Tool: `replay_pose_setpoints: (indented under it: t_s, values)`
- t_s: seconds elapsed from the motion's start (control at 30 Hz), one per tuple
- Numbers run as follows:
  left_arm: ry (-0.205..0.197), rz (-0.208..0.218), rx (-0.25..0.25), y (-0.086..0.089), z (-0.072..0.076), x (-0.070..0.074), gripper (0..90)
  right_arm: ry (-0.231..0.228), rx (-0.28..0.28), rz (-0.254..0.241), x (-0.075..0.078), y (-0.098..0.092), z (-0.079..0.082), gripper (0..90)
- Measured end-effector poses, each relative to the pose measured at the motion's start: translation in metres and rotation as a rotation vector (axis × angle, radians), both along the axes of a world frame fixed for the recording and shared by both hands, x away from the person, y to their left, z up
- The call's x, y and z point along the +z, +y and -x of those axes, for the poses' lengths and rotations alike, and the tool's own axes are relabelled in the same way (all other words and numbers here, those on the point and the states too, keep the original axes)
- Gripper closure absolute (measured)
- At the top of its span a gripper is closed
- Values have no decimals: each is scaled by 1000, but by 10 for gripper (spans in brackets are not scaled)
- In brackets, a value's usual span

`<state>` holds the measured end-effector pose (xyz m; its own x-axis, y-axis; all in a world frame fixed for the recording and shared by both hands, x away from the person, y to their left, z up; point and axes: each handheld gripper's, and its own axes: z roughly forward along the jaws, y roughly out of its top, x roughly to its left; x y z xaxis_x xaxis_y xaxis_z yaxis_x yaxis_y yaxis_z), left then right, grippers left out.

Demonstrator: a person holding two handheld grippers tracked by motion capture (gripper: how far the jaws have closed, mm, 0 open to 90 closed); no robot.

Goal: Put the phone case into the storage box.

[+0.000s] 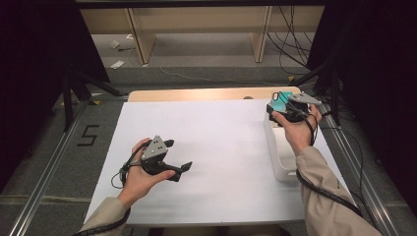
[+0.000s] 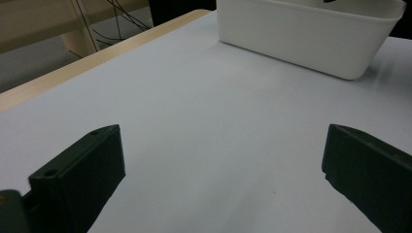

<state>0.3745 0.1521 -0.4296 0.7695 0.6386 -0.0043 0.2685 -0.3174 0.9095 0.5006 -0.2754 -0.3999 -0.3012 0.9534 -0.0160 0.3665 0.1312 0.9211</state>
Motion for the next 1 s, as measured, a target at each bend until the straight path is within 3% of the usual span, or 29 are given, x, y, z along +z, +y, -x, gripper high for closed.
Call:
replay_pose_setpoints:
  t_s: [1.0]
  values:
    - [2, 0, 0, -1, 0, 0, 9, -12, 114, -24, -1, 14, 27, 180]
